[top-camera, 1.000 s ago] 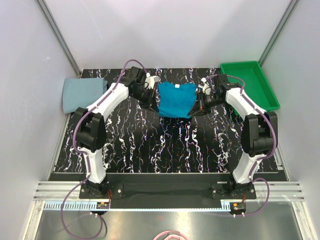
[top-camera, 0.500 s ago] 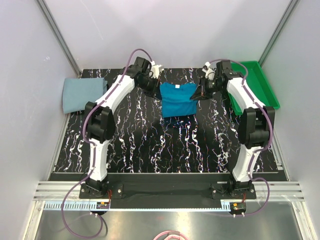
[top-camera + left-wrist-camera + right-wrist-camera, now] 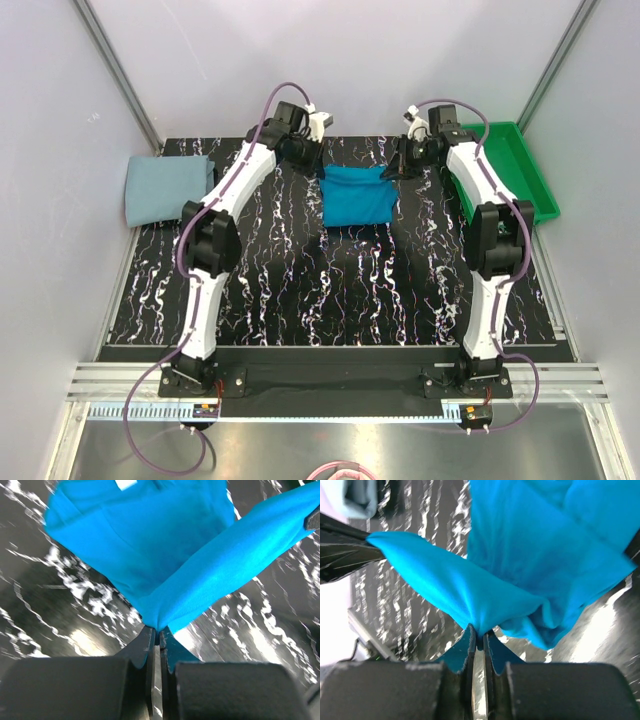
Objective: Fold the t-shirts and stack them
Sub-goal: Fold the tshirt
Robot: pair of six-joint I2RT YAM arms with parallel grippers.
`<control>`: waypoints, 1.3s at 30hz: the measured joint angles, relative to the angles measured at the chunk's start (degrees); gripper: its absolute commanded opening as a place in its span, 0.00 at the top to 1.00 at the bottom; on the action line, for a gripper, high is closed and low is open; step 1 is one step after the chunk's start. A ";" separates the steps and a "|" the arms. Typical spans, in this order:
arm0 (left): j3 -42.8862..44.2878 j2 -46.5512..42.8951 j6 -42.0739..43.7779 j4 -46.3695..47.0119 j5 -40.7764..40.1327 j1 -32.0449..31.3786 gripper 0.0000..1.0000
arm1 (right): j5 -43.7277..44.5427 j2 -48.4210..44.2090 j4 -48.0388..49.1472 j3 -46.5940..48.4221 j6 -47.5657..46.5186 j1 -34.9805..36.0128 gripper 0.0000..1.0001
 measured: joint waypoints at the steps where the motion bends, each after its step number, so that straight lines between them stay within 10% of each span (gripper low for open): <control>1: 0.79 0.66 0.28 0.52 -0.72 0.00 1.00 | 0.46 0.74 0.07 0.90 -0.15 0.00 1.00; 21: 8.81 15.41 6.67 13.38 -16.31 -1.16 1.00 | 12.11 25.51 5.81 24.35 -3.21 0.87 1.00; 23: 8.81 15.69 6.75 13.94 -16.92 -1.25 0.77 | 12.96 25.73 6.10 24.39 -3.26 0.98 0.94; 24: 8.81 15.80 7.10 14.25 -17.66 -1.29 0.47 | 13.33 25.86 6.27 24.65 -3.28 1.03 0.78; 27: 8.83 15.80 7.23 14.36 -22.40 -0.96 0.20 | 17.59 26.21 6.97 25.22 -3.93 0.66 0.51; 39: 9.16 13.42 4.22 13.38 -28.06 -0.61 0.01 | 22.97 25.94 6.82 26.16 -5.01 -0.50 0.34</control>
